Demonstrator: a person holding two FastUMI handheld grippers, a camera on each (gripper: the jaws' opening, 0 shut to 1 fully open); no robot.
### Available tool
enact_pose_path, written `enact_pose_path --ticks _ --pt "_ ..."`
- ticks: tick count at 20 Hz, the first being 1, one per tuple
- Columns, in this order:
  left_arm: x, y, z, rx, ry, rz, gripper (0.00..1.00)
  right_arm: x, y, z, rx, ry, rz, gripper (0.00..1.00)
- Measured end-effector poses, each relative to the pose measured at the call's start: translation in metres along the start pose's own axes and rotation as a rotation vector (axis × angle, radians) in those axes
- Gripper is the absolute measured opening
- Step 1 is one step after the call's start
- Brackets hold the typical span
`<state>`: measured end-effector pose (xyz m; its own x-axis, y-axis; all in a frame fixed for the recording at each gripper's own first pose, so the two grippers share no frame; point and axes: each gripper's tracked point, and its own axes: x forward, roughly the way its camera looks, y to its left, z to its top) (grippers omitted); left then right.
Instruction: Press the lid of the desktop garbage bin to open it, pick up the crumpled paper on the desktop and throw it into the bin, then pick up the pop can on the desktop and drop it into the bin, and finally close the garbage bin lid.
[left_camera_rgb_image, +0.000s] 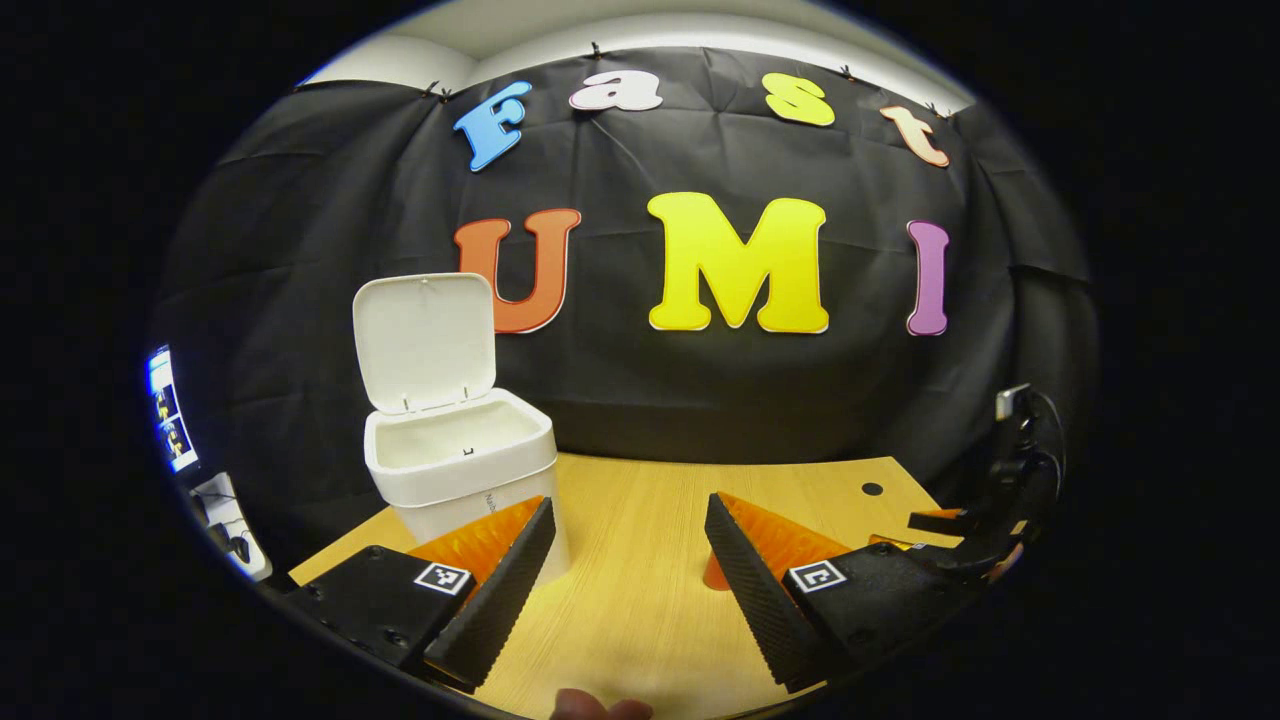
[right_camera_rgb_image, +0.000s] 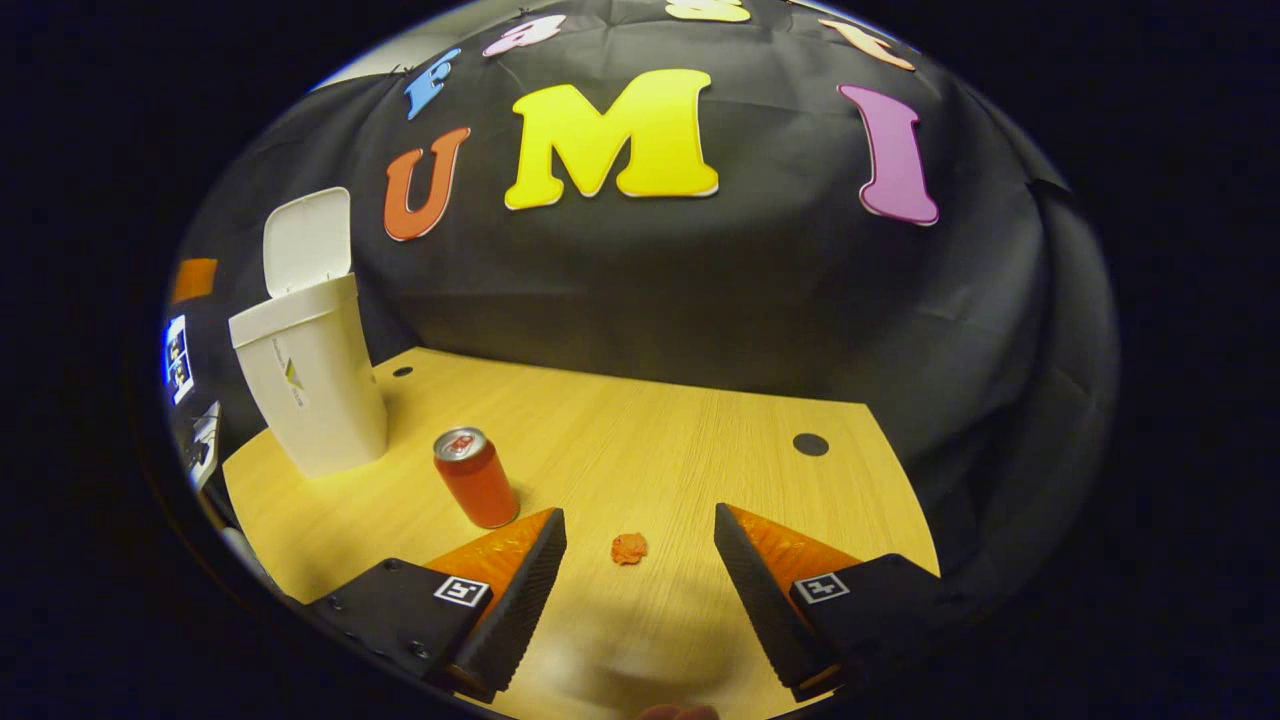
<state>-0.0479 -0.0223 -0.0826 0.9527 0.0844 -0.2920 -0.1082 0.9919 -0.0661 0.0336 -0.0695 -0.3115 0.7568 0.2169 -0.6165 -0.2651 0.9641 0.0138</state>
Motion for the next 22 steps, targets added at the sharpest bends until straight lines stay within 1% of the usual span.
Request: enact_pose_path --ticks 3,7,10,13,19,21,22 --pt "-0.008 0.007 -0.002 0.027 0.011 0.024 0.99 0.022 -0.001 -0.021 -0.008 0.057 0.010 0.95" --pt "-0.016 0.010 -0.005 0.021 0.030 0.032 0.99 0.058 -0.005 -0.043 -0.025 0.134 -0.005 0.94" --pt "-0.019 0.016 -0.010 0.022 0.045 0.038 0.99 0.074 -0.002 -0.059 -0.051 0.183 -0.010 0.95" --pt "-0.021 0.024 -0.011 0.025 0.055 0.051 0.99 0.089 0.004 -0.074 -0.069 0.244 0.006 0.94" --pt "-0.023 0.040 -0.014 0.015 0.069 0.083 0.99 0.110 0.010 -0.077 -0.059 0.278 0.006 0.94" --pt "-0.024 0.045 -0.017 0.005 0.072 0.092 0.99 0.111 0.014 -0.078 -0.038 0.286 0.017 0.92" --pt "-0.023 0.046 -0.017 -0.001 0.074 0.096 0.99 0.109 0.016 -0.079 -0.018 0.292 0.025 0.88"
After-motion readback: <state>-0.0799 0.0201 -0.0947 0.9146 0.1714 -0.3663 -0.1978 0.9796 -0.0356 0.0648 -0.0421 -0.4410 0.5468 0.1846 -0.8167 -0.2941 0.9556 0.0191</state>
